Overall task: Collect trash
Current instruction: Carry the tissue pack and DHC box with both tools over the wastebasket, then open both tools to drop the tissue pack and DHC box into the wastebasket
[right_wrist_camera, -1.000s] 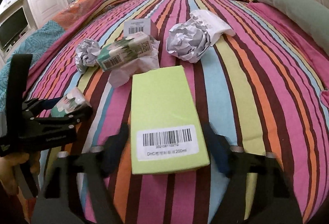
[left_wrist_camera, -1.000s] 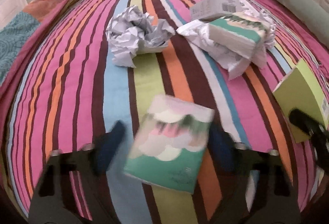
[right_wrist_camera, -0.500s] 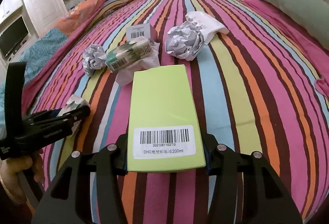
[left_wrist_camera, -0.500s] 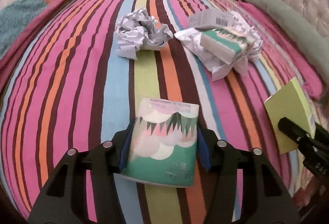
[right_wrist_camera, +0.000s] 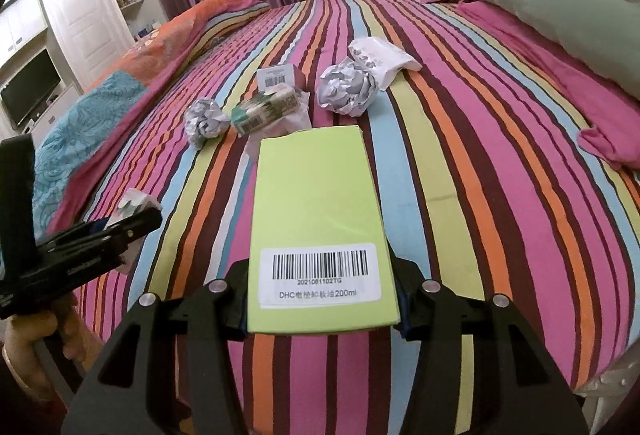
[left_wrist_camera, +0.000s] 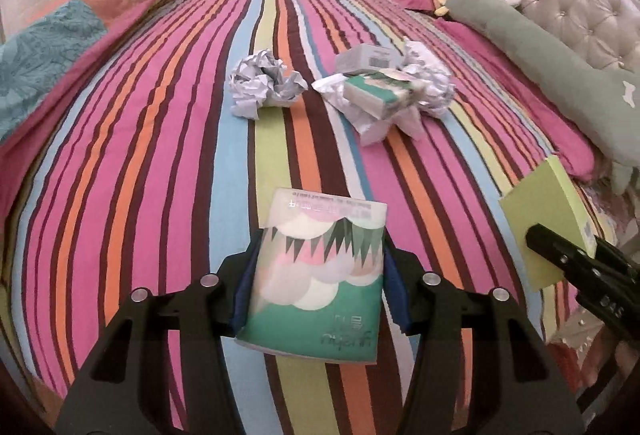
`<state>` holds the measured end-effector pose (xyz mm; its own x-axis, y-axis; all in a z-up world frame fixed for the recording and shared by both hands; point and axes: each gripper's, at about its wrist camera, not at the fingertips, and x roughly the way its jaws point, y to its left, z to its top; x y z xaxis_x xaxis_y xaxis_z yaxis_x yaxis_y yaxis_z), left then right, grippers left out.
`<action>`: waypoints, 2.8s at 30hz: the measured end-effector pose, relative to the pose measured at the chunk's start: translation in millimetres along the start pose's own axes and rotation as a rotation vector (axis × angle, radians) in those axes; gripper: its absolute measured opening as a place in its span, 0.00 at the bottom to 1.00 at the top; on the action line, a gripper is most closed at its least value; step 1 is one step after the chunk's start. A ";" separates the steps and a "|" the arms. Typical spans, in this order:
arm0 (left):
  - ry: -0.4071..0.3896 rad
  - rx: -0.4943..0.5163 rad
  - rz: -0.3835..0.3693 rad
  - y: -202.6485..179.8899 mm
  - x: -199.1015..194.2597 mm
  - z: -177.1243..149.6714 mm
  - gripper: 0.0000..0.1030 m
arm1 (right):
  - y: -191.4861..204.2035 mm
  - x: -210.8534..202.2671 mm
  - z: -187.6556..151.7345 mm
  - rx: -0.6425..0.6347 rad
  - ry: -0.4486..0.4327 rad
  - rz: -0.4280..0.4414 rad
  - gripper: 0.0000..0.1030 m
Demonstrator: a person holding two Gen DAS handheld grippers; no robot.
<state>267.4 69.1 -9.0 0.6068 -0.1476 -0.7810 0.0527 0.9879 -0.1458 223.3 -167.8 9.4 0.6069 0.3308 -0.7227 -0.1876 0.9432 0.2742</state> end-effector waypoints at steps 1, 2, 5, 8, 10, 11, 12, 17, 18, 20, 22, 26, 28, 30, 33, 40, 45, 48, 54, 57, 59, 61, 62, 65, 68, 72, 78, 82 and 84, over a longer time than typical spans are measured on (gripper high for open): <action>-0.003 0.003 -0.006 -1.9 -5.9 -6.7 0.51 | -0.3 -2.7 -3.0 0.005 0.001 0.004 0.47; -0.004 0.007 -0.010 -3.6 -10.4 -12.4 0.51 | -0.8 -5.8 -6.3 0.012 0.001 0.008 0.47; -0.001 0.028 -0.025 -9.9 -26.5 -35.7 0.51 | 0.4 -16.9 -17.3 0.030 0.005 0.028 0.47; 0.002 0.033 -0.042 -14.5 -39.5 -55.9 0.51 | 3.7 -28.5 -27.0 0.031 0.001 0.046 0.47; 0.007 0.032 -0.053 -19.3 -49.1 -72.4 0.51 | 8.1 -38.8 -35.8 0.024 0.000 0.062 0.47; 0.010 0.032 -0.057 -20.9 -51.7 -78.3 0.51 | 9.3 -42.3 -38.8 0.019 0.000 0.067 0.47; 0.015 0.034 -0.062 -23.4 -55.5 -86.0 0.51 | 11.2 -48.2 -44.8 0.014 0.002 0.075 0.47; 0.030 0.069 -0.071 -38.9 -71.8 -119.8 0.51 | 13.5 -66.8 -68.0 0.026 0.029 0.115 0.47; 0.031 0.076 -0.073 -42.1 -76.1 -127.0 0.51 | 13.5 -70.9 -74.3 0.028 0.037 0.120 0.47; 0.036 0.076 -0.082 -45.8 -81.9 -138.7 0.51 | 13.0 -76.8 -85.4 0.035 0.052 0.122 0.47; 0.051 0.064 -0.097 -48.6 -85.8 -151.6 0.51 | 11.3 -79.5 -96.4 0.052 0.074 0.124 0.47; 0.101 0.070 -0.112 -56.9 -85.7 -176.3 0.51 | 8.0 -82.9 -120.1 0.081 0.116 0.130 0.47; 0.127 0.069 -0.116 -59.4 -82.5 -185.3 0.51 | 5.7 -81.2 -131.2 0.096 0.145 0.129 0.47; 0.153 0.069 -0.111 -62.3 -79.3 -194.6 0.51 | 2.8 -79.3 -143.2 0.126 0.181 0.134 0.47; 0.201 0.069 -0.115 -67.0 -73.0 -208.3 0.51 | 0.3 -77.2 -157.9 0.153 0.219 0.131 0.47; 0.312 0.086 -0.099 -75.4 -52.7 -230.8 0.51 | -1.7 -52.9 -195.6 0.207 0.378 0.111 0.47; 0.376 0.081 -0.092 -78.6 -40.0 -241.2 0.51 | -11.2 -33.4 -209.5 0.278 0.482 0.100 0.47; 0.426 0.092 -0.083 -83.2 -28.1 -247.3 0.51 | -16.0 -23.5 -219.1 0.313 0.539 0.101 0.47; 0.535 0.102 -0.068 -83.4 -5.2 -261.8 0.51 | -14.7 -6.9 -229.5 0.326 0.628 0.089 0.47; 0.610 0.096 -0.063 -82.6 11.1 -270.3 0.51 | -14.0 6.1 -237.6 0.350 0.687 0.094 0.47; 0.659 0.082 -0.063 -79.8 20.9 -276.1 0.51 | -14.3 15.2 -243.4 0.372 0.723 0.098 0.47; 0.699 0.061 -0.061 -74.0 29.4 -282.0 0.51 | -17.9 20.2 -248.2 0.389 0.749 0.095 0.47; 0.714 0.052 -0.059 -71.4 33.1 -284.5 0.51 | -17.8 25.0 -250.1 0.395 0.765 0.091 0.47; 0.748 0.035 -0.058 -69.7 41.7 -287.7 0.51 | -21.0 40.2 -255.9 0.431 0.818 0.082 0.47; 0.786 0.019 -0.060 -68.5 54.4 -292.0 0.51 | -28.4 50.5 -263.5 0.474 0.852 0.074 0.47; 0.838 0.008 -0.053 -67.6 66.4 -300.9 0.51 | -33.6 59.4 -268.5 0.503 0.882 0.062 0.47; 0.897 0.002 -0.040 -69.2 79.3 -308.0 0.51 | -33.3 71.8 -273.8 0.503 0.921 0.043 0.47; 0.930 -0.013 -0.029 -67.9 88.7 -313.6 0.51 | -32.3 77.6 -276.6 0.500 0.944 0.033 0.47; 0.948 -0.021 -0.027 -66.3 92.5 -316.4 0.52 | -31.2 80.5 -277.7 0.502 0.955 0.034 0.47</action>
<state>69.1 -25.0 -263.7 -0.2921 -0.1569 -0.9434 0.0372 0.9838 -0.1751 63.5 -162.0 -233.5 -0.2867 0.4486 -0.8465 0.2770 0.8847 0.3750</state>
